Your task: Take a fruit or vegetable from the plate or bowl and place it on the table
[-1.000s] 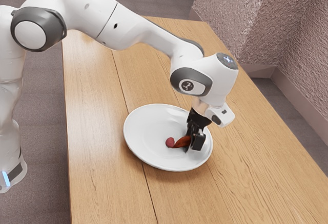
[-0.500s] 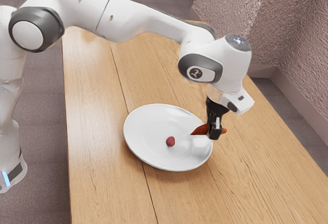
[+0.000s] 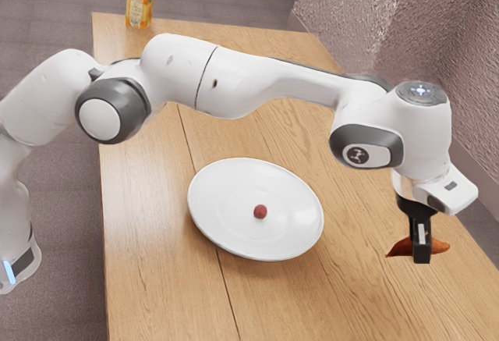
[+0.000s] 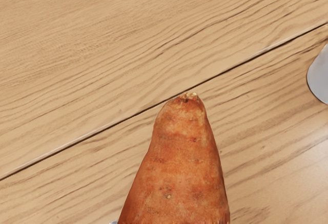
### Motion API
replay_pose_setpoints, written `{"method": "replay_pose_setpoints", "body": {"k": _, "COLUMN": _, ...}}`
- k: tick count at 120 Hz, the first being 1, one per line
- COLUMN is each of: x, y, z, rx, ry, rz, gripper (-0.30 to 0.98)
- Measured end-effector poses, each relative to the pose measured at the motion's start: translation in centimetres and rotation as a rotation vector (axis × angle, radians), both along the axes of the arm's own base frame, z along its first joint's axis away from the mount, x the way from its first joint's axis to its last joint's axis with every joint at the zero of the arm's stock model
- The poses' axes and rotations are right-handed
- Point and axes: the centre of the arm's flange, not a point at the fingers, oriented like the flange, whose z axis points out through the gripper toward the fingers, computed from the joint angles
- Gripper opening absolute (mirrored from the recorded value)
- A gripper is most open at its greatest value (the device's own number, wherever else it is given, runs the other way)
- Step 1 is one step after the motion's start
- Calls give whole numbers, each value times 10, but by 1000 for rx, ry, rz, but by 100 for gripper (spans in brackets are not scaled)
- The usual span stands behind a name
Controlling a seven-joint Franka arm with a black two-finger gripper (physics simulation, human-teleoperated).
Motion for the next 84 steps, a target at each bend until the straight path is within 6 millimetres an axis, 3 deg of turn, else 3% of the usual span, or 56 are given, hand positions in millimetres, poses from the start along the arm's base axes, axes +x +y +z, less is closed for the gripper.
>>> {"method": "replay_pose_setpoints", "body": {"k": 4, "x": 2, "y": -4, "z": -1, "rx": -6, "ry": -7, "rz": -4, "gripper": 15}}
{"method": "replay_pose_setpoints", "body": {"k": 15, "x": 1, "y": -10, "z": 1, "rx": -15, "ry": -19, "rz": -16, "gripper": 40}}
{"method": "replay_pose_setpoints", "body": {"k": 27, "x": 0, "y": -11, "z": 4, "rx": -17, "ry": -26, "rz": -21, "gripper": 55}}
{"method": "replay_pose_setpoints", "body": {"k": 36, "x": -10, "y": -5, "z": 27, "rx": -3, "ry": -23, "rz": -18, "gripper": 60}}
{"method": "replay_pose_setpoints", "body": {"k": 42, "x": -23, "y": 21, "z": 68, "rx": 24, "ry": -25, "rz": 17, "gripper": 63}}
{"method": "replay_pose_setpoints", "body": {"k": 46, "x": -24, "y": 55, "z": 89, "rx": 51, "ry": -13, "rz": 69, "gripper": 64}}
{"method": "replay_pose_setpoints", "body": {"k": 51, "x": -20, "y": 100, "z": 99, "rx": 93, "ry": 17, "rz": 141, "gripper": 65}}
{"method": "replay_pose_setpoints", "body": {"k": 57, "x": -22, "y": 137, "z": 107, "rx": 138, "ry": 60, "rz": 205, "gripper": 66}}
{"method": "replay_pose_setpoints", "body": {"k": 64, "x": -30, "y": 156, "z": 112, "rx": 171, "ry": 114, "rz": 239, "gripper": 67}}
{"method": "replay_pose_setpoints", "body": {"k": 77, "x": -40, "y": 170, "z": 110, "rx": 214, "ry": 201, "rz": 259, "gripper": 68}}
{"method": "replay_pose_setpoints", "body": {"k": 84, "x": -40, "y": 194, "z": 110, "rx": 232, "ry": 234, "rz": 292, "gripper": 68}}
